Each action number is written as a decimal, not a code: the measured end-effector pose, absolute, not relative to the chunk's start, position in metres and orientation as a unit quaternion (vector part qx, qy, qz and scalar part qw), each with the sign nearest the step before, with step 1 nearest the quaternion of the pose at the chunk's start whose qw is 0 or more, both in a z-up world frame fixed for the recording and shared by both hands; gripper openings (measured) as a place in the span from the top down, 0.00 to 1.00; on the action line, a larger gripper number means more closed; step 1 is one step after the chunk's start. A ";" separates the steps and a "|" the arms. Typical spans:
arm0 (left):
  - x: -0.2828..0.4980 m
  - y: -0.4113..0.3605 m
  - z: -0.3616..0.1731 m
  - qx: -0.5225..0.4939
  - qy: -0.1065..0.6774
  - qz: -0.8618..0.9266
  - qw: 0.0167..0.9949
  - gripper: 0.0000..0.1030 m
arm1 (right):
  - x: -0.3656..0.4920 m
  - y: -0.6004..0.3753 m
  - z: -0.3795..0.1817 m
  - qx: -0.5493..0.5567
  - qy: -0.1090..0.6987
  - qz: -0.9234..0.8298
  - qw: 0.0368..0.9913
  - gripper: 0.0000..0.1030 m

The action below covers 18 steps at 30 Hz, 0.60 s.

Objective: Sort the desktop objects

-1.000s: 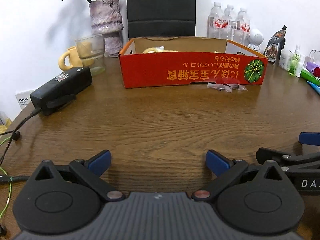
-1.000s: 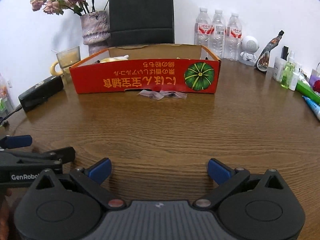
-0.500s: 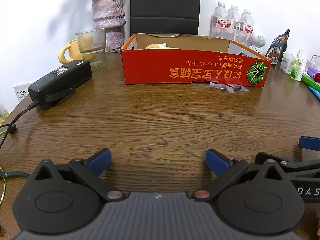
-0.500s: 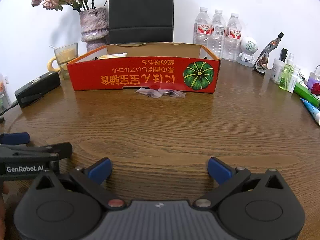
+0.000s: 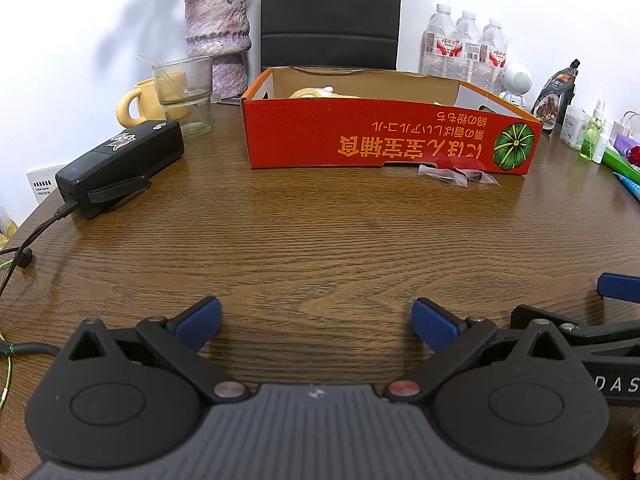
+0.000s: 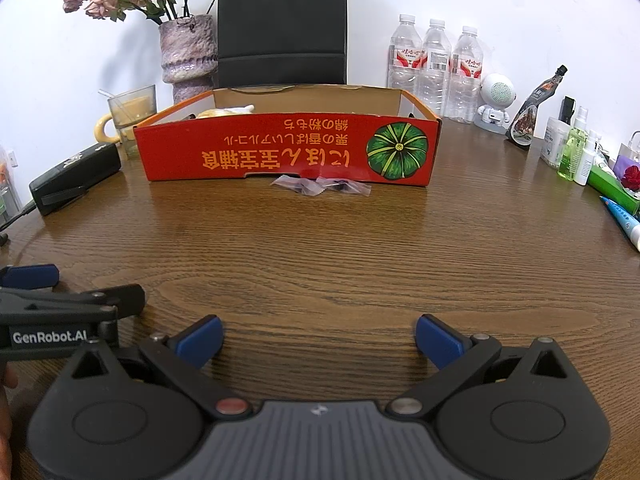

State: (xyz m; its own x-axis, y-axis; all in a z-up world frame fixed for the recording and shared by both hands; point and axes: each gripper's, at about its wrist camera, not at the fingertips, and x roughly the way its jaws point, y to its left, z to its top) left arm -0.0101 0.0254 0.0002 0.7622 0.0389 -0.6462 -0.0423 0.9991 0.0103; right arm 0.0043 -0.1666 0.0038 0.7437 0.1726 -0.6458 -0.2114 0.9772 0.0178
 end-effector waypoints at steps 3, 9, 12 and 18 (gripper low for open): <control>-0.010 0.025 0.000 -0.003 0.344 0.022 0.939 0.00 | 0.004 -0.166 0.004 -0.028 0.343 0.103 0.933 0.00; -0.010 0.025 0.000 -0.003 0.344 0.022 0.939 0.00 | 0.004 -0.166 0.004 -0.028 0.342 0.103 0.933 0.00; -0.010 0.025 0.000 -0.002 0.344 0.022 0.939 0.00 | 0.004 -0.167 0.004 -0.027 0.343 0.105 0.933 0.00; -0.009 0.023 0.002 0.003 0.343 0.023 0.939 0.00 | 0.009 -0.169 0.005 -0.029 0.346 0.117 0.931 0.00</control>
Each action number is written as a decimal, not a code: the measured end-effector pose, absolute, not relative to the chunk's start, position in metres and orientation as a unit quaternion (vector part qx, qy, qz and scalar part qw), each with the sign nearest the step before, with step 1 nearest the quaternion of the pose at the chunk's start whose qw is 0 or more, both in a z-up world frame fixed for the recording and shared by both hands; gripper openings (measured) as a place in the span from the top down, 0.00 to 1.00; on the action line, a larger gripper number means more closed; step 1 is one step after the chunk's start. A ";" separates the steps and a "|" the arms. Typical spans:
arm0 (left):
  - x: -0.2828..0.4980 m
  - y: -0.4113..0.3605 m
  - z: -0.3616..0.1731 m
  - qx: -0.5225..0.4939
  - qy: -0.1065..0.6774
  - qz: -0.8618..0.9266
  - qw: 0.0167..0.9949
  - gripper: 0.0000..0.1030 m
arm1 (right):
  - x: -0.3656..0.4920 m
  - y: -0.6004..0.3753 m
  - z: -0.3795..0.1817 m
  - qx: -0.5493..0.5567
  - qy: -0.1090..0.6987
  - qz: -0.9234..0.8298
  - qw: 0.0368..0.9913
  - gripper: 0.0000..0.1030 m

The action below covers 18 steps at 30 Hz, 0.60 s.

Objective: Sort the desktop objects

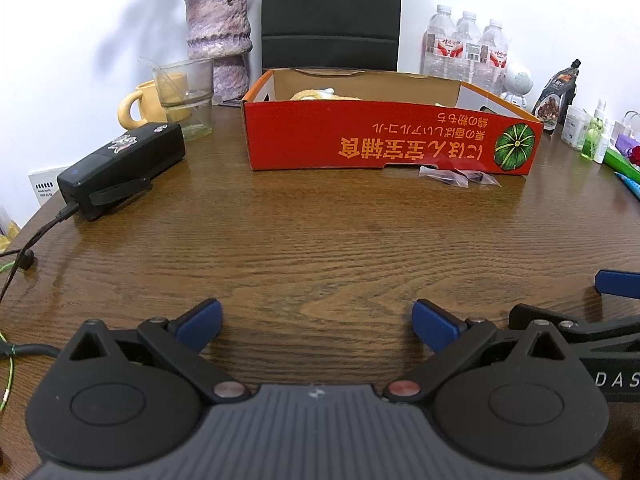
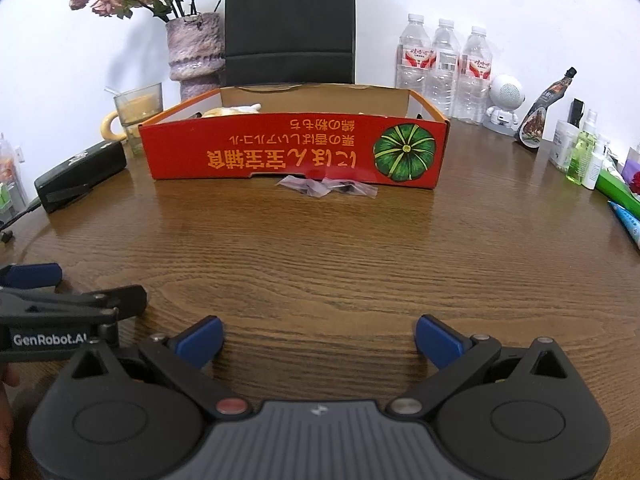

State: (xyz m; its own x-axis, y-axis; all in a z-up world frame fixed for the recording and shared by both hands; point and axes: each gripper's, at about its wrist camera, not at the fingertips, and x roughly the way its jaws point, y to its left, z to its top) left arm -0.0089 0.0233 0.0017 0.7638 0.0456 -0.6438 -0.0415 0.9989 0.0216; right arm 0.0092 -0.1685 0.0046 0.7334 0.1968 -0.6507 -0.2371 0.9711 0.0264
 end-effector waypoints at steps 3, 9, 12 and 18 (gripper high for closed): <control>-0.001 0.026 0.009 -0.020 0.342 0.006 0.940 0.00 | 0.020 -0.178 0.014 0.001 0.346 0.134 0.929 0.09; 0.030 0.033 0.021 -0.073 0.345 -0.016 0.936 0.00 | 0.084 -0.188 0.034 -0.050 0.305 0.148 0.939 0.36; 0.047 0.034 0.023 -0.086 0.356 -0.025 0.930 0.00 | 0.123 -0.188 0.025 -0.074 0.316 0.183 0.928 0.61; 0.067 0.028 0.024 -0.096 0.362 -0.046 0.926 0.00 | 0.152 -0.176 0.019 -0.154 0.312 0.244 0.905 0.64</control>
State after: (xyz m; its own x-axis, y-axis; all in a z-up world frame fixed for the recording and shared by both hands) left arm 0.0673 0.0284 0.0241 0.7336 -0.1553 -0.6616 0.0168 0.9774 -0.2108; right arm 0.1523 -0.1764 0.0186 0.6861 0.3448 -0.6406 -0.5371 0.8340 -0.1264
